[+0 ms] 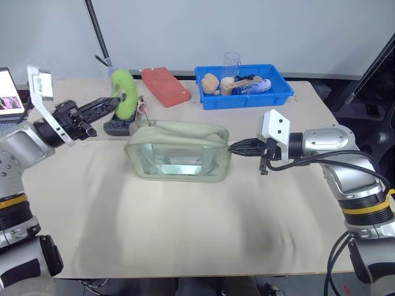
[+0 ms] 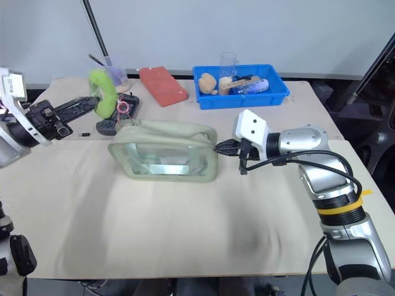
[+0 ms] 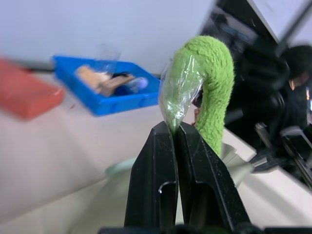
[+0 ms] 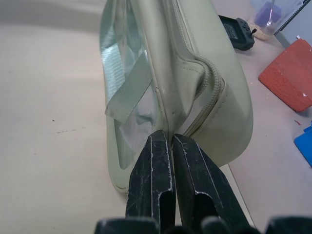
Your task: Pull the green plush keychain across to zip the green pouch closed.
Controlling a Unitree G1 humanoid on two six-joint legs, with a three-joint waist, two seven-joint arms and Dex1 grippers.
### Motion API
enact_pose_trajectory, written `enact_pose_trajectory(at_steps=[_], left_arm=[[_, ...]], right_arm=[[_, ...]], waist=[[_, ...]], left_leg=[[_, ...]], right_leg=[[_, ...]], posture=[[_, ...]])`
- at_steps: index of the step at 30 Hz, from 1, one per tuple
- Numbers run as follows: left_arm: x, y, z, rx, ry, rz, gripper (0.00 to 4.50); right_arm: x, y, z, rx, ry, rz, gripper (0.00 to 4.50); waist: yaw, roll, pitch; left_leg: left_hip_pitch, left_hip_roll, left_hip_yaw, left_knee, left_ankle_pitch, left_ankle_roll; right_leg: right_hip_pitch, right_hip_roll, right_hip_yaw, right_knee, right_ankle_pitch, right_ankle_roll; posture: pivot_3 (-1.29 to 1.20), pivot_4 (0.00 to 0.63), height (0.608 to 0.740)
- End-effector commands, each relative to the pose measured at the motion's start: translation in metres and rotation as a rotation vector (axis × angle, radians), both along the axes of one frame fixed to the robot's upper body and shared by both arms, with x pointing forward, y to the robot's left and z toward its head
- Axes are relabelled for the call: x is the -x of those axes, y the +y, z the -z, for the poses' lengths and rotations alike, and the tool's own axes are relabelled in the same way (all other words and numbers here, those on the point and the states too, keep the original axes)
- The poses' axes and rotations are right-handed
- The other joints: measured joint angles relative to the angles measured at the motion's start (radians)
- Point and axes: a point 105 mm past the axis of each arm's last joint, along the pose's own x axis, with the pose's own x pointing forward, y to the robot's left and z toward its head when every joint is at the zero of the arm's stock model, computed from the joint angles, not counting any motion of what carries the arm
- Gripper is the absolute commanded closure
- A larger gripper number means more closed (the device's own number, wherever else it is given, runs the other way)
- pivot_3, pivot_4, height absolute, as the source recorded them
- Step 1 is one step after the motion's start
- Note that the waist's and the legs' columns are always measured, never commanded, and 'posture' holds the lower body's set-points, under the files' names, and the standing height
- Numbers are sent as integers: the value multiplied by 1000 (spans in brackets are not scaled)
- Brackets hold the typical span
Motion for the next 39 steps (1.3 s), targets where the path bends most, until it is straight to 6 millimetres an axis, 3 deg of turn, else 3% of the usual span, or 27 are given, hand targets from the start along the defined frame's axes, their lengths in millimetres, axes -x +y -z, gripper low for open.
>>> enact_pose_trajectory(at_steps=[1,5,10,11,14,19,20,24,26,31,35,39], left_arm=[[-8,-19,5,-127,-33,4,4429],[-23,-26,23,-240,-23,-18,4429],[-23,-32,30,-283,-41,25,4429],[-22,-33,28,-277,-48,40,3774],[-19,-34,22,-272,-65,64,2614],[-20,-29,4,-288,-114,45,214],[-19,-27,-1,-292,-124,45,37],[-1,-13,-19,-334,-159,73,37],[9,-2,-19,-401,-165,82,37],[21,22,5,-613,-139,59,37],[17,29,30,-751,-168,40,37],[7,29,53,-750,-154,10,37]], right_arm=[[0,1,-12,-12,-46,1,4500],[1,3,-13,-17,-48,-3,4500],[2,2,-12,-19,-48,5,4500],[2,1,-12,-19,-47,8,4500],[2,0,-12,-22,-46,15,4500],[1,1,-11,-22,-46,16,4500],[1,1,-11,-22,-47,15,4500],[1,1,-12,-24,-48,15,4500],[0,1,-12,-26,-49,18,4500],[-2,2,-13,-29,-48,19,4500],[2,7,-14,-37,-42,3,4500],[2,9,-15,-37,-43,0,4500]], waist=[[-1,0,0],[-1,0,0],[-4,0,0],[-3,0,0],[-3,0,0],[-3,0,0],[-3,0,0],[-8,0,0],[-9,-1,1],[-9,0,1],[1,0,1],[2,0,1]], left_leg=[[0,0,0,0,0,0],[0,1,0,0,0,0],[-1,1,0,-1,0,0],[-1,1,0,-1,0,0],[-1,1,0,-1,0,0],[-1,1,0,-1,0,0],[-1,1,0,-1,0,0],[-1,1,0,-1,0,0],[-1,1,0,-2,0,0],[-1,1,0,-3,0,0],[-1,2,0,-3,0,0],[-1,2,0,-3,0,0]], right_leg=[[0,0,0,0,0,0],[0,1,0,0,0,0],[-1,1,0,-1,0,0],[-1,1,0,-1,0,0],[-1,1,0,-1,0,0],[-1,1,0,-1,0,0],[-1,1,0,-1,0,0],[-1,1,0,-1,0,0],[-2,1,0,-1,0,0],[-3,1,0,0,-1,-1],[-3,1,-1,0,-4,2],[-3,1,-1,0,-4,2]], posture=[[0,150,740],[0,150,740],[0,150,740],[0,150,740],[0,150,740],[0,150,740],[0,150,740],[0,150,740],[0,150,740],[0,150,740],[0,150,740],[0,150,740]])
